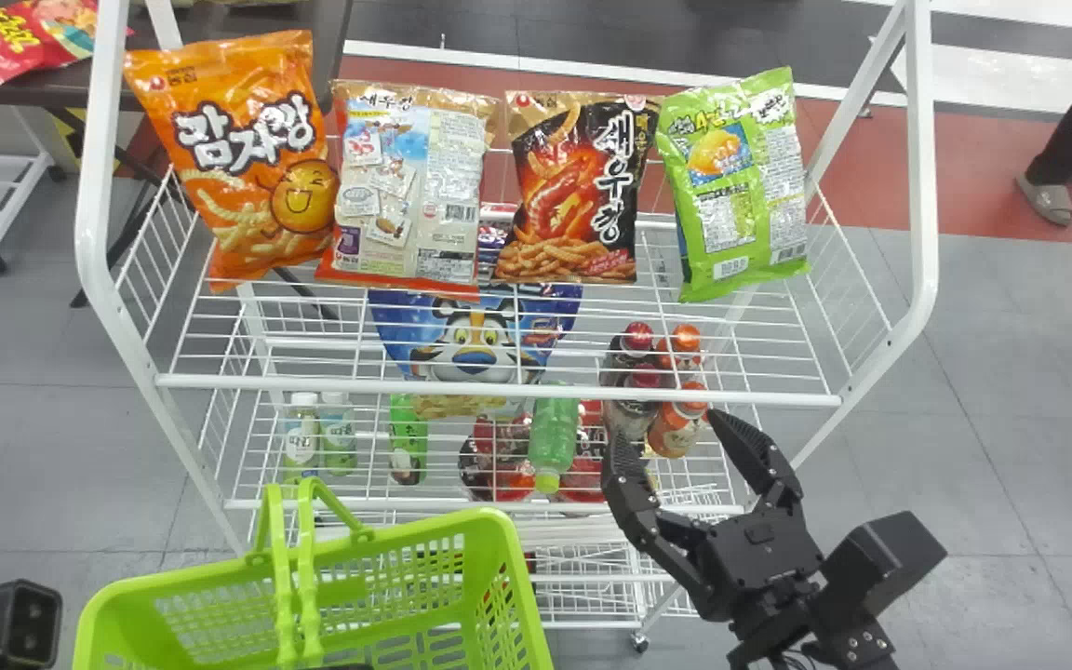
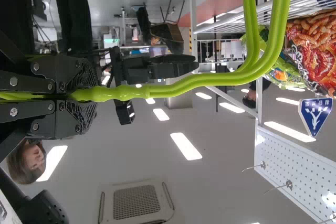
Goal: Hold basket handle with left hand then pick Saewookkang with right hand and place into basket
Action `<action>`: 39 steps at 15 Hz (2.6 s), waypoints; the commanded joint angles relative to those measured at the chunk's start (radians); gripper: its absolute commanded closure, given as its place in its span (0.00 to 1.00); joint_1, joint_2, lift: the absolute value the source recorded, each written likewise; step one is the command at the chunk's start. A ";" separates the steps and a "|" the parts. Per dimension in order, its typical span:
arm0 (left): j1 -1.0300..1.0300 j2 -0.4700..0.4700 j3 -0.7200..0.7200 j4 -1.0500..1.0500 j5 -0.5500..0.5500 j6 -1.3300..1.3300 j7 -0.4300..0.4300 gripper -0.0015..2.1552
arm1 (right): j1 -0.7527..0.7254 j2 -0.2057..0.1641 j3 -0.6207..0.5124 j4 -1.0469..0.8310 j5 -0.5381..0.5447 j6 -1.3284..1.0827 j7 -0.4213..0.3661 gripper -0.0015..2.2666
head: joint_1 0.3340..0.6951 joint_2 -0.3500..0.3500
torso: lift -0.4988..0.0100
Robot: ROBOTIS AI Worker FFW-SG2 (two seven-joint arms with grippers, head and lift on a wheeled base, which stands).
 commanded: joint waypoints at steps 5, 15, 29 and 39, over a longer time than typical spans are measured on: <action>0.000 0.000 0.000 0.001 0.003 0.032 0.000 1.00 | 0.002 0.000 0.003 -0.004 0.000 0.004 0.000 0.03 | 1.00 0.29 | 0.94; 0.003 -0.003 -0.003 -0.001 0.003 0.032 -0.002 1.00 | -0.113 0.029 0.060 -0.006 0.017 0.142 -0.003 0.03 | 1.00 0.33 | 0.94; 0.000 0.005 -0.014 -0.007 0.000 0.032 -0.005 1.00 | -0.546 0.170 0.307 0.129 0.091 0.474 -0.176 0.03 | 1.00 0.67 | 0.94; 0.002 0.016 -0.014 -0.005 0.000 0.032 -0.014 1.00 | -0.888 0.234 0.376 0.490 0.094 0.572 -0.275 0.03 | 1.00 0.76 | 0.94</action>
